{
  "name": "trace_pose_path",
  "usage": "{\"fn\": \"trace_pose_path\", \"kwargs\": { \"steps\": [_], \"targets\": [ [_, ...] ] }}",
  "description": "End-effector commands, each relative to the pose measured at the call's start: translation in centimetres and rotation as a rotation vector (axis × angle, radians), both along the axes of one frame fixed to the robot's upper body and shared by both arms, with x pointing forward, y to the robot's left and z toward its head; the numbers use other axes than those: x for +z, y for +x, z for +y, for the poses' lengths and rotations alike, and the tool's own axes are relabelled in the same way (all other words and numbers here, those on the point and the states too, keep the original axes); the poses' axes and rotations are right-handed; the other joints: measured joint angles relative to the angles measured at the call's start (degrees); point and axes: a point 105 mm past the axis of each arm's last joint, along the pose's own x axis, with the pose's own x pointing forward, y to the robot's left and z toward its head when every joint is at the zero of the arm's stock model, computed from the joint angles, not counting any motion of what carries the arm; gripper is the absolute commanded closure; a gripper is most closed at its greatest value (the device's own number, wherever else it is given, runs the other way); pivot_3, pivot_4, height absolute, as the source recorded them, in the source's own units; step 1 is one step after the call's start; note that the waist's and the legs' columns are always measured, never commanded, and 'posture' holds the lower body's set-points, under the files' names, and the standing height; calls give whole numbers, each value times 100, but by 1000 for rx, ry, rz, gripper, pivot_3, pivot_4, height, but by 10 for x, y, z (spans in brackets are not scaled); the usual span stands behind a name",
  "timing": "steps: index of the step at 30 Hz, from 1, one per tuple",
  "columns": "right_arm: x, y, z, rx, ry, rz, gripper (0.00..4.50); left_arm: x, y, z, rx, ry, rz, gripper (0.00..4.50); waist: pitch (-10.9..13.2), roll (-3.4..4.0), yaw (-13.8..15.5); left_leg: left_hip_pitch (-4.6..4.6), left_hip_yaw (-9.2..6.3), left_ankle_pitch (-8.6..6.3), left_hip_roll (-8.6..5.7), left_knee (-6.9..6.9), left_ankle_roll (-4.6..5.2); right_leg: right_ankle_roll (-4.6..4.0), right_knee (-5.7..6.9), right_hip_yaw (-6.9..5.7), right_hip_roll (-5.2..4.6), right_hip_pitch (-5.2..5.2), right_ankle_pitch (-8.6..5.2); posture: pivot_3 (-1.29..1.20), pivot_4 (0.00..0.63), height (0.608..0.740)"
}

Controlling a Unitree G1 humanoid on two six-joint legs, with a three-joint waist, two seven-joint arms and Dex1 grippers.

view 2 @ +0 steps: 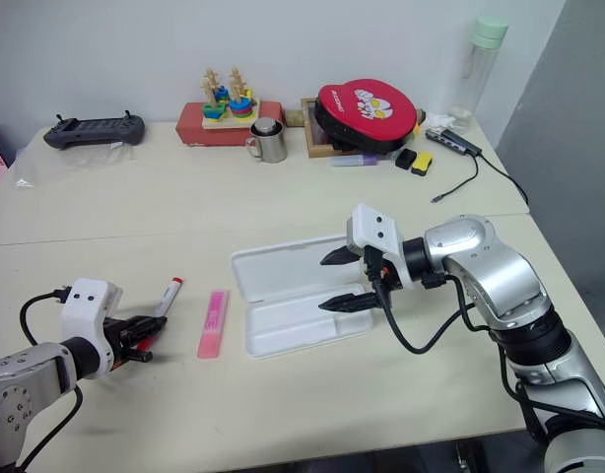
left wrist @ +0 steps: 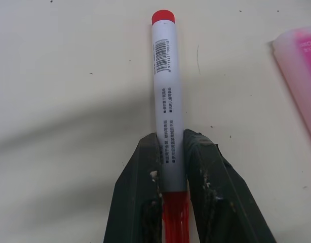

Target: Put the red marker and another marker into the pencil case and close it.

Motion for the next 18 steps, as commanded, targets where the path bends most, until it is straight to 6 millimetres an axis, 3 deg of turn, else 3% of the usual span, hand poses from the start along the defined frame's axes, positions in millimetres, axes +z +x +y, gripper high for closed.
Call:
{"fn": "trace_pose_path", "kwargs": {
  "steps": [1,5,9,13,18],
  "targets": [
    [9,-5,0,27,10,-42,781,-3,-2,8,13,54,33,4107,0,0,-1,0,0,0,0,0,0,0,0,0,0,0,0,0,150,740],
    [8,-5,-1,26,5,-44,781,-2,-4,12,8,88,42,4107,0,0,-15,1,0,0,0,0,0,0,1,0,0,0,0,0,150,740],
    [7,-3,-5,19,-6,-51,781,34,-3,13,-64,140,-27,4107,1,0,-31,1,0,0,1,0,0,3,2,-1,1,-1,-2,0,150,740],
    [5,-4,-7,18,-11,-51,781,66,-6,-6,-240,183,-84,4107,2,0,-27,-6,-2,0,1,-1,0,4,-4,-3,1,-4,-3,0,150,740],
    [4,-4,-8,14,-8,-47,781,74,-22,-32,-455,174,-74,4107,6,6,-25,-6,9,0,0,-3,0,4,-7,4,-3,-7,-3,0,150,740]
  ]
}}
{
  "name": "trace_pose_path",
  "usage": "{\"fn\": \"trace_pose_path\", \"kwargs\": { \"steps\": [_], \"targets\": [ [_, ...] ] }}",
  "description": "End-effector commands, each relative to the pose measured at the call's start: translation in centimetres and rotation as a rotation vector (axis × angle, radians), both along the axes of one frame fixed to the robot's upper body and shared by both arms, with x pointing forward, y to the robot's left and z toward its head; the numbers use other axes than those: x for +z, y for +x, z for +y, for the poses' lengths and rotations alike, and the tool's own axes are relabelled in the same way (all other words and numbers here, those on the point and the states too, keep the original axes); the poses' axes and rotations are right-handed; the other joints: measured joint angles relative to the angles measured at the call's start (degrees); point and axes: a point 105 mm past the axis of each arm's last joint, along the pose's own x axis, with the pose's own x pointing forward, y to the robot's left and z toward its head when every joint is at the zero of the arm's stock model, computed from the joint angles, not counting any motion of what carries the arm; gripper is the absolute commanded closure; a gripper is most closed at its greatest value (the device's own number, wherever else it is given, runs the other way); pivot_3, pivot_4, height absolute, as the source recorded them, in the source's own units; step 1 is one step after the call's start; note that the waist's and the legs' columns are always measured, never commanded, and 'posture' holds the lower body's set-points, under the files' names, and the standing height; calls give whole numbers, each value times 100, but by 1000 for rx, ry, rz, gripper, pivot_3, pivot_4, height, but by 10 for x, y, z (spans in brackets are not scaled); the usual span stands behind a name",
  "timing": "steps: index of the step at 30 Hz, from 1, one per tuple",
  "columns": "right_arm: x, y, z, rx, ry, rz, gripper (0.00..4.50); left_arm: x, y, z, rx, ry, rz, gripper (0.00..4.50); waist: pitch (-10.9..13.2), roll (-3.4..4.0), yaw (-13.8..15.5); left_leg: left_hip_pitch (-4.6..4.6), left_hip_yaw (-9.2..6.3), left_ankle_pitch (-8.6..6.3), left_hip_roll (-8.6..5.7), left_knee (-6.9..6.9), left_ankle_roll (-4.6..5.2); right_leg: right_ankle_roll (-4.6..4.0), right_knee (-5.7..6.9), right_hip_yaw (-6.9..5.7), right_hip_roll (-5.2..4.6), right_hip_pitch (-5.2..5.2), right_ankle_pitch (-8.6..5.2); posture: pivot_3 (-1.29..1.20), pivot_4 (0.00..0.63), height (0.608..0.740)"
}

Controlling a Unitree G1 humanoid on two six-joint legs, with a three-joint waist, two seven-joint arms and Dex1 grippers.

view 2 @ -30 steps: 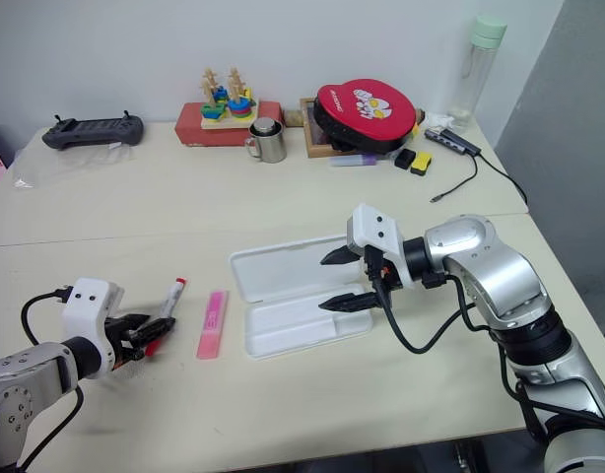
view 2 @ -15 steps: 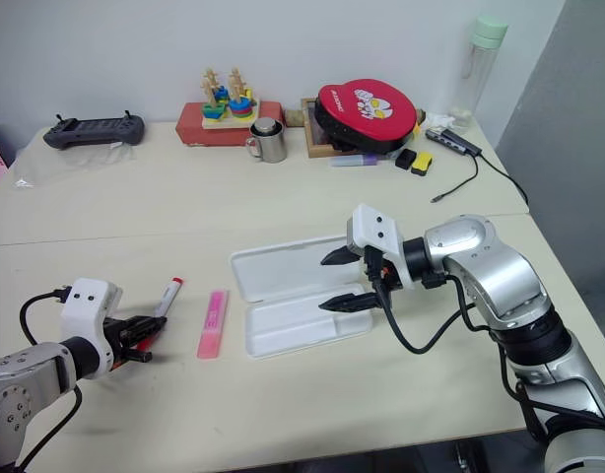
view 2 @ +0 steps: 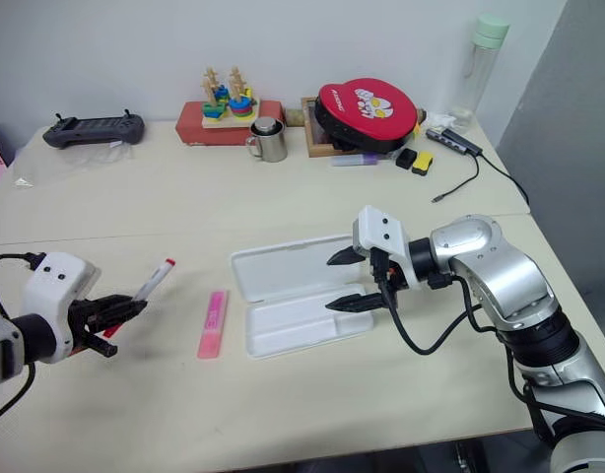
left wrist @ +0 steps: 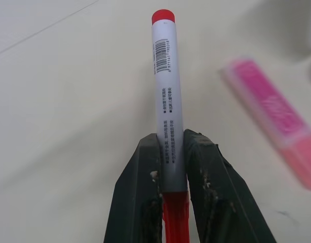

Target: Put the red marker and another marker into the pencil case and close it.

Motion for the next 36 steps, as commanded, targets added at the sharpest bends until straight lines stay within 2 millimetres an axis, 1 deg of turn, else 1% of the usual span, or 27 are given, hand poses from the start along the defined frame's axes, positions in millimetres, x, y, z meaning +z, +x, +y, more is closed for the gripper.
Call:
{"fn": "trace_pose_path", "kwargs": {
  "steps": [1,3,7,10,13,15,19,21,23,27,30,33,36],
  "targets": [
    [6,-4,-1,24,9,-30,781,15,-11,-23,-175,-17,-8,4107,0,1,0,-1,-1,0,0,-2,0,0,0,-1,1,-1,0,0,150,740],
    [6,-5,-1,26,7,-25,781,17,-18,-46,-340,-5,27,4107,1,0,-2,-1,-5,0,2,-2,0,1,3,-4,3,-3,-2,0,150,740],
    [5,-6,-2,28,0,-25,781,15,-19,-62,-480,29,38,4107,2,3,15,-1,-1,0,0,0,0,6,1,0,2,-1,-4,0,150,740],
    [5,-5,-2,23,-3,-27,781,16,-13,-78,-571,33,5,4107,3,3,11,0,2,0,0,0,0,7,3,2,3,-2,-5,0,150,740],
    [6,-5,-2,18,-4,-30,781,12,5,-94,-639,80,-69,4107,3,4,19,-1,0,0,0,0,0,6,3,0,4,-1,-4,0,150,740],
    [5,-5,-2,18,-8,-31,781,8,19,-97,-632,117,-100,4107,4,6,37,-1,-1,0,-3,2,0,4,2,0,3,2,-2,0,150,740],
    [6,-8,-2,27,-11,-32,781,5,27,-98,-634,131,-119,4107,5,4,-11,-3,4,0,-1,2,1,1,2,5,5,-2,0,0,150,740],
    [7,-9,-3,20,-9,-29,781,-6,30,-105,-681,174,-148,4107,5,5,-11,-4,3,-1,0,0,2,1,6,4,5,-6,0,0,150,740],
    [8,-10,-3,17,-8,-26,781,-13,34,-110,-687,176,-150,4107,5,6,1,-4,-1,-1,0,-2,2,2,6,1,5,-6,-1,0,150,740],
    [9,-10,-4,12,-9,-25,781,-26,37,-130,-746,162,-150,4107,5,4,26,-9,2,-1,-3,2,2,2,5,3,3,-5,-1,0,150,740],
    [9,-10,-3,12,-10,-23,781,-29,43,-140,-758,155,-162,4107,6,3,36,-9,1,-1,-3,4,3,2,6,2,4,-4,-1,0,150,740],
    [9,-11,-3,12,-10,-22,781,-30,53,-148,-744,164,-197,4107,6,3,41,-7,-2,0,-2,7,3,3,9,1,5,-3,-1,0,150,740],
    [9,-11,-3,12,-9,-22,781,-29,58,-152,-733,168,-211,4107,6,3,31,-8,-1,0,-3,12,3,3,10,2,5,-3,-1,0,150,740]
  ]
}}
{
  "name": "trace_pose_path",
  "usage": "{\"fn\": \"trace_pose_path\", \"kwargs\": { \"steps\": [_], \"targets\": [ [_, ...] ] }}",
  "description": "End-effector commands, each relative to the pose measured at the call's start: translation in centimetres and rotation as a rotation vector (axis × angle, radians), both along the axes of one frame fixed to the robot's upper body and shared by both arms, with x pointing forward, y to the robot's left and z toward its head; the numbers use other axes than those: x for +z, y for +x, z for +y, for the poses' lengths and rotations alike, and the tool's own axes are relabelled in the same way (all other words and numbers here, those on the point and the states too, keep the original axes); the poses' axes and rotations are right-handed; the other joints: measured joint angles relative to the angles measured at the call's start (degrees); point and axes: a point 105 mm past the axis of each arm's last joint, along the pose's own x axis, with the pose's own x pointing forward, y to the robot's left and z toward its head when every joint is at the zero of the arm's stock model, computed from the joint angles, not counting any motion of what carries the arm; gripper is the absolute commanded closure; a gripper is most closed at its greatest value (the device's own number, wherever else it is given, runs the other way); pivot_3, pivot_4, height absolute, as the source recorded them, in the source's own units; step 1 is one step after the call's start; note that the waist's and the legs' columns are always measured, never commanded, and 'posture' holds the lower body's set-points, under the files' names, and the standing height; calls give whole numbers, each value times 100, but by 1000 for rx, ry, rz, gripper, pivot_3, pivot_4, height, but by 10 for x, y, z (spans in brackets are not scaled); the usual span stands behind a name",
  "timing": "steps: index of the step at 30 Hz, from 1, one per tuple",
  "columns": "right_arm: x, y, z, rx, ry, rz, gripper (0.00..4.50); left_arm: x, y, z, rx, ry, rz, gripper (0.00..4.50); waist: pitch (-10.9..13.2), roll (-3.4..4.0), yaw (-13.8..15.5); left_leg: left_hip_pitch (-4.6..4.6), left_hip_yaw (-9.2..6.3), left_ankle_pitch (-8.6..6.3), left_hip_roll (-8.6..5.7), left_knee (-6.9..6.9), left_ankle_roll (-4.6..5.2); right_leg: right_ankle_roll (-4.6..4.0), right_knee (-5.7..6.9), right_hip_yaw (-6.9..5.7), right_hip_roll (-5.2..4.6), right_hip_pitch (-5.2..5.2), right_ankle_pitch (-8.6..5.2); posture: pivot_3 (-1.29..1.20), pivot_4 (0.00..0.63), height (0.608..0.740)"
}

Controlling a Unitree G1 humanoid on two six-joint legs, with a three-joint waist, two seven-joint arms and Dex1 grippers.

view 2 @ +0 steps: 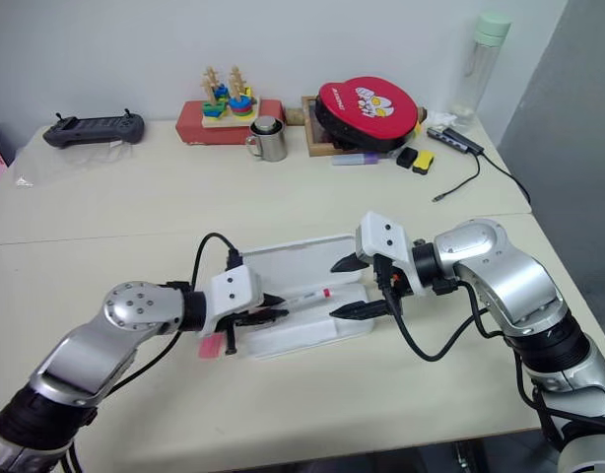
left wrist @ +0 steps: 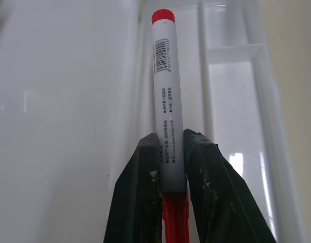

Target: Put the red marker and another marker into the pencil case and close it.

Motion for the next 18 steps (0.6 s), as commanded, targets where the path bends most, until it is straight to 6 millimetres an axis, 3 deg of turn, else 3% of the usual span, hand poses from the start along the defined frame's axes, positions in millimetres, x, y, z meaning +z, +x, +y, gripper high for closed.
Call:
{"fn": "trace_pose_path", "kwargs": {
  "steps": [1,3,5,14,18],
  "targets": [
    [11,-4,1,13,15,-43,781,7,6,-5,3,7,-57,4107,0,0,-9,0,0,0,1,2,0,0,0,0,1,0,0,0,150,740],
    [11,-4,1,11,16,-42,781,6,8,-7,0,11,-63,4107,0,0,-10,0,-1,0,1,2,0,0,1,0,0,0,0,0,150,740],
    [11,-4,1,10,16,-41,781,8,11,-10,3,6,-84,3405,0,0,-3,0,-2,0,0,2,0,0,2,-1,0,0,0,0,150,740],
    [15,-4,2,11,19,-39,781,27,0,-14,3,-97,-31,1606,0,0,-3,0,-5,0,1,6,0,0,6,-2,0,1,0,0,150,740],
    [16,-4,2,10,20,-40,781,46,-7,-1,68,-150,-34,719,0,0,-8,-1,-6,0,1,9,0,0,6,-3,0,3,0,0,150,740]
  ]
}}
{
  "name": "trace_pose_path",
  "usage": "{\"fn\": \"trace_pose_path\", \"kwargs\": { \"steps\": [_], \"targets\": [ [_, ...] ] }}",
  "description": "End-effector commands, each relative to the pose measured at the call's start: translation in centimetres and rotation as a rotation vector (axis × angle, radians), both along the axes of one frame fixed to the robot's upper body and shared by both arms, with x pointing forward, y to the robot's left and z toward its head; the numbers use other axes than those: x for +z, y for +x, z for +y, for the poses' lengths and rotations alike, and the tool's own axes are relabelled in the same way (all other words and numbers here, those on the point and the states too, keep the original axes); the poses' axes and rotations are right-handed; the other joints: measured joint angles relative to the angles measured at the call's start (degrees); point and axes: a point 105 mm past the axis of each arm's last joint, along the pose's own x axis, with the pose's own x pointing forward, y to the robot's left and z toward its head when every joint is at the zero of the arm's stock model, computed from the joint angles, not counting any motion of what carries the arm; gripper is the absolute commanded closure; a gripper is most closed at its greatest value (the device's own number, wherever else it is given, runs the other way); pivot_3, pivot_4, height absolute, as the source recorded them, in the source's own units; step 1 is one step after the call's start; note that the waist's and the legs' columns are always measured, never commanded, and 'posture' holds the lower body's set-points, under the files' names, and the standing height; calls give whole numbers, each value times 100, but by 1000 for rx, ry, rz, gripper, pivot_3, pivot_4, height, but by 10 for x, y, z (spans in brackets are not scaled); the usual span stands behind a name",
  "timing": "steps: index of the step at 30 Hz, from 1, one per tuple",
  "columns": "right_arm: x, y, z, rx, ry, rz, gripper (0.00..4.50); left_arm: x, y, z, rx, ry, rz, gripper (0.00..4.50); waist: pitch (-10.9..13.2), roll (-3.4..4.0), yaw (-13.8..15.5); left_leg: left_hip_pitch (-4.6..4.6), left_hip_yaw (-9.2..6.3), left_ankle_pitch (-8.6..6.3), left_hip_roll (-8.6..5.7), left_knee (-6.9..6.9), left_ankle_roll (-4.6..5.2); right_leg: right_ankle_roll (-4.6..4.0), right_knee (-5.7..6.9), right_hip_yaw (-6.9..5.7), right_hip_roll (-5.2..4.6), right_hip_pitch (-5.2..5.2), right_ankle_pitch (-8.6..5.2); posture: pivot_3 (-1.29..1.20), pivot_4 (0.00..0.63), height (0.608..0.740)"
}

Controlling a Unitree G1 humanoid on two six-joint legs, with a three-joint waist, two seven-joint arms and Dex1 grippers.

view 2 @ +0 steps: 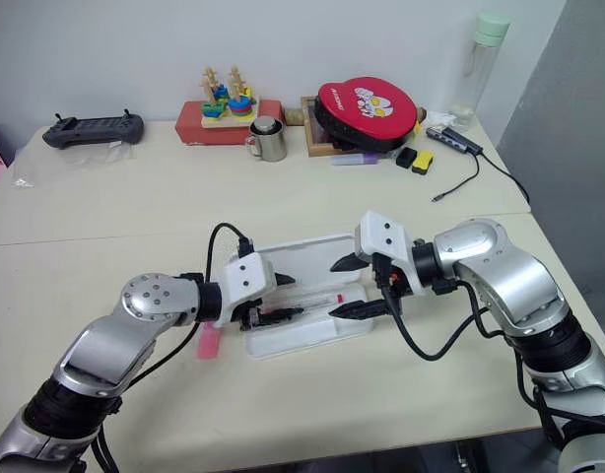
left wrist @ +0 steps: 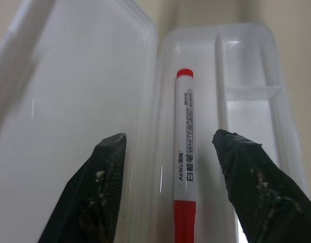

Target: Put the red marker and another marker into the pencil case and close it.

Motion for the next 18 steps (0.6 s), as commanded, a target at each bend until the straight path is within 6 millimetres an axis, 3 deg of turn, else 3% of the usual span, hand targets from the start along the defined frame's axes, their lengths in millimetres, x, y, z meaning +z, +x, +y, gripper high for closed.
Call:
{"fn": "trace_pose_path", "kwargs": {
  "steps": [1,4,8,11,15,18],
  "targets": [
    [12,-4,1,12,20,-44,781,27,-9,13,50,-45,-41,564,0,0,-10,1,-1,0,0,0,0,0,0,-1,0,2,0,0,150,740],
    [11,-4,0,8,20,-40,781,35,-27,31,101,-79,5,69,0,0,-39,2,-1,0,1,0,0,0,0,0,0,1,0,0,150,740],
    [8,-3,-4,-4,15,-38,781,36,-53,52,175,-47,54,69,0,0,-35,2,-4,0,3,-1,0,1,0,-4,0,2,-1,0,150,740],
    [7,-2,-7,-14,12,-37,781,40,-70,56,199,-90,91,69,1,0,-21,5,-1,0,0,-2,0,4,-4,-2,-3,5,-3,0,150,740],
    [3,0,-9,-20,11,-31,781,44,-73,68,317,-145,98,69,0,0,17,5,-4,0,0,6,0,26,-3,-4,-2,10,-16,0,150,740],
    [1,1,-9,-17,11,-28,781,32,-64,99,566,-126,80,69,0,0,9,10,-3,0,1,12,0,30,-2,-2,-1,14,-13,0,150,740]
  ]
}}
